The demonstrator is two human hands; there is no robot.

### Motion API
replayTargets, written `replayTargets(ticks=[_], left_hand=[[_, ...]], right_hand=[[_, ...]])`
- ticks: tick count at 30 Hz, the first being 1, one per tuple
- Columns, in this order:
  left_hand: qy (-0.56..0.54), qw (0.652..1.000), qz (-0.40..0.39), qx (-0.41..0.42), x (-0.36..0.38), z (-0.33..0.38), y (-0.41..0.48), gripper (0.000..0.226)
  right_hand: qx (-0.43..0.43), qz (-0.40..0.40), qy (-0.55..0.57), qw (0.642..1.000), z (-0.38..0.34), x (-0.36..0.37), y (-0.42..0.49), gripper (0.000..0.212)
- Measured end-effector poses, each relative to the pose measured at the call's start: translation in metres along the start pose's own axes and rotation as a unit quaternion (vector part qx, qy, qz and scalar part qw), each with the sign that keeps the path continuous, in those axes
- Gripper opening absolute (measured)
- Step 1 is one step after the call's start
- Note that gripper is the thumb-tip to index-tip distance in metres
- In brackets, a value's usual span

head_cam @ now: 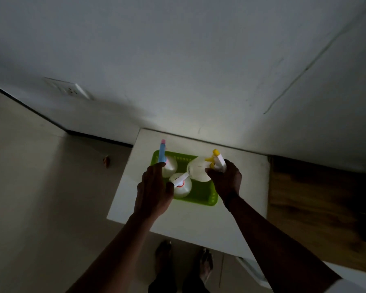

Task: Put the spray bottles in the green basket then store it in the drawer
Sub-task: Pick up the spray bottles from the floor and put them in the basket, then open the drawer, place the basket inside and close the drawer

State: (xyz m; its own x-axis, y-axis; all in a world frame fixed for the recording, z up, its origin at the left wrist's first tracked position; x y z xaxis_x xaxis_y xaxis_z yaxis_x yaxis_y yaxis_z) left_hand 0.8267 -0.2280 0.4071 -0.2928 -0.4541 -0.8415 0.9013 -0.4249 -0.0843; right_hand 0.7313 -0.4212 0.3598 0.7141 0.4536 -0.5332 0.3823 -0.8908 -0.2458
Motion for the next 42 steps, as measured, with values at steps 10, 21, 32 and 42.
replayTargets(ticks=[10,21,32,42], left_hand=[[-0.04,0.998,-0.036,0.02,0.013,-0.014,0.005,0.056],[-0.049,0.994,-0.056,0.074,0.015,-0.022,0.012,0.056],[-0.046,0.989,-0.064,0.125,-0.009,-0.009,0.012,0.05],[0.008,0.989,-0.027,0.146,-0.014,0.007,-0.014,0.047]], right_hand=[[-0.066,-0.012,-0.106,0.992,0.018,0.019,-0.007,0.041],[-0.068,-0.013,-0.178,0.982,0.009,0.03,0.003,0.048],[-0.069,-0.023,-0.184,0.98,-0.001,-0.028,-0.029,0.071],[-0.091,-0.008,-0.168,0.982,-0.001,-0.068,-0.06,0.062]])
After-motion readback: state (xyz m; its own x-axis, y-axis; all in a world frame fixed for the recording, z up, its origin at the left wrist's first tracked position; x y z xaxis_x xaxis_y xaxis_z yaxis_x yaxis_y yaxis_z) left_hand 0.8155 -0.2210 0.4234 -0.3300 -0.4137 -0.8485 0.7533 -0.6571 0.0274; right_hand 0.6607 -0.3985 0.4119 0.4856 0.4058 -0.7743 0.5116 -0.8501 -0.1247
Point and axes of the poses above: each hand's wrist, its own y-axis towards the middle knuckle, its own x-axis out of the palm, z = x × y, the point moved 2 cm from there along y, towards the middle knuckle, and after that the axes turned 9 degrees about z, right-handed, at the moved point
